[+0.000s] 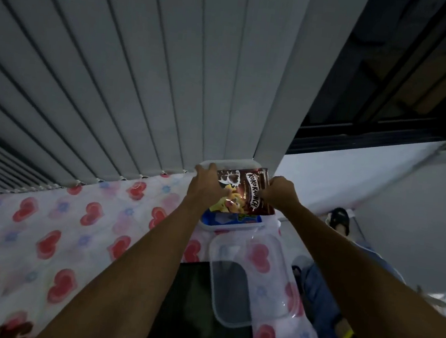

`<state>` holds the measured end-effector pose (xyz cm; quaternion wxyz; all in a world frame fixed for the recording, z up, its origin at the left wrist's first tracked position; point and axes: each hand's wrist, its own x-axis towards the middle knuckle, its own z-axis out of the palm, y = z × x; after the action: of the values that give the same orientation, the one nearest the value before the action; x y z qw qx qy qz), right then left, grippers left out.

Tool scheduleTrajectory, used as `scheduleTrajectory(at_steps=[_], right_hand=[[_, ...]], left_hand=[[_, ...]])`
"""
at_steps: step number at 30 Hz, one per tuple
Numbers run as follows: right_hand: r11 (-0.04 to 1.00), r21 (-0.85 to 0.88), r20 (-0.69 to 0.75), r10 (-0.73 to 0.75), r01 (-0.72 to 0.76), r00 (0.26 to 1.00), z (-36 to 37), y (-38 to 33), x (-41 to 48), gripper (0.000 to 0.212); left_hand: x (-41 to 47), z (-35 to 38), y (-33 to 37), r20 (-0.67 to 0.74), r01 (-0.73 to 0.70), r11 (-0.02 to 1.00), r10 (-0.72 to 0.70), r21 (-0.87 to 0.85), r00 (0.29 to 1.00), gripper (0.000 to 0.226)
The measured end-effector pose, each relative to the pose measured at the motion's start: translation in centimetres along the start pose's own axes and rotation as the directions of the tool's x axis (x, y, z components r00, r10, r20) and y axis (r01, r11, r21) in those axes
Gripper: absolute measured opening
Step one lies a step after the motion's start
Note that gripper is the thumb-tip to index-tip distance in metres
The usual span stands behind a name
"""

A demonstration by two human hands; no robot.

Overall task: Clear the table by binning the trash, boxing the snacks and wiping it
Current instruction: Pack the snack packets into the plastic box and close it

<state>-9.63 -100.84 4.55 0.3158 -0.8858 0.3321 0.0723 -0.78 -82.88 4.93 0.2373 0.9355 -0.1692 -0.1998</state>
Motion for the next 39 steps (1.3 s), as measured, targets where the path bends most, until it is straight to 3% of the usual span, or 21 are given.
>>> scheduleTrajectory(at_steps=[5,9,12,17,21,26,32,35,39], right_hand=[[0.983,-0.054,-0.027,-0.175,0.174,0.984,1.3,0.6,0.4,0.041],[0.86,-0.364,0.047,-0.368,0.359,0.929,2.3,1.3,0.7,0.037],[0.797,-0.486,0.12,-0.344,0.357,0.931,2.8,2.1,0.8,0.044],[0.722,-0.595,0.139,-0.34,0.353,0.93,3.6,2.8,0.9,0.055],[0.707,-0.608,0.132,-0.358,0.361,0.924,3.7,3.0,0.9,0.059],[0.774,-0.506,0.09,-0.39,0.379,0.916,3.2,2.8,-0.5,0.05],[0.819,-0.416,0.017,-0.428,0.396,0.904,3.3,4.0,-3.7,0.034],[0.865,-0.381,-0.055,-0.376,0.328,0.925,3.3,5.0,-6.7,0.034],[0.888,-0.388,-0.099,-0.308,0.249,0.946,4.5,7.1,-11.3,0.039]], left_hand=[[0.3,1.2,-0.8,0.012,0.066,0.996,-0.067,0.06,0.998,0.079],[0.4,2.4,-2.0,0.064,0.036,0.994,-0.043,0.105,0.997,0.072],[-0.1,3.3,-2.3,0.094,-0.044,0.982,0.027,0.183,0.995,0.08],[-1.0,5.1,-2.4,-0.012,-0.103,0.896,0.12,0.432,0.993,0.082],[-0.9,5.0,-2.7,-0.03,-0.107,0.834,0.146,0.541,0.989,0.08],[-2.1,4.6,-2.6,-0.029,-0.112,0.848,0.148,0.518,0.989,0.077],[-4.6,4.2,-2.1,-0.056,-0.188,0.84,0.25,0.509,0.967,0.075],[-7.1,4.7,-2.4,-0.096,-0.295,0.837,0.377,0.46,0.921,0.06],[-10.9,6.5,-4.6,-0.086,-0.481,0.756,0.571,0.444,0.817,0.045]])
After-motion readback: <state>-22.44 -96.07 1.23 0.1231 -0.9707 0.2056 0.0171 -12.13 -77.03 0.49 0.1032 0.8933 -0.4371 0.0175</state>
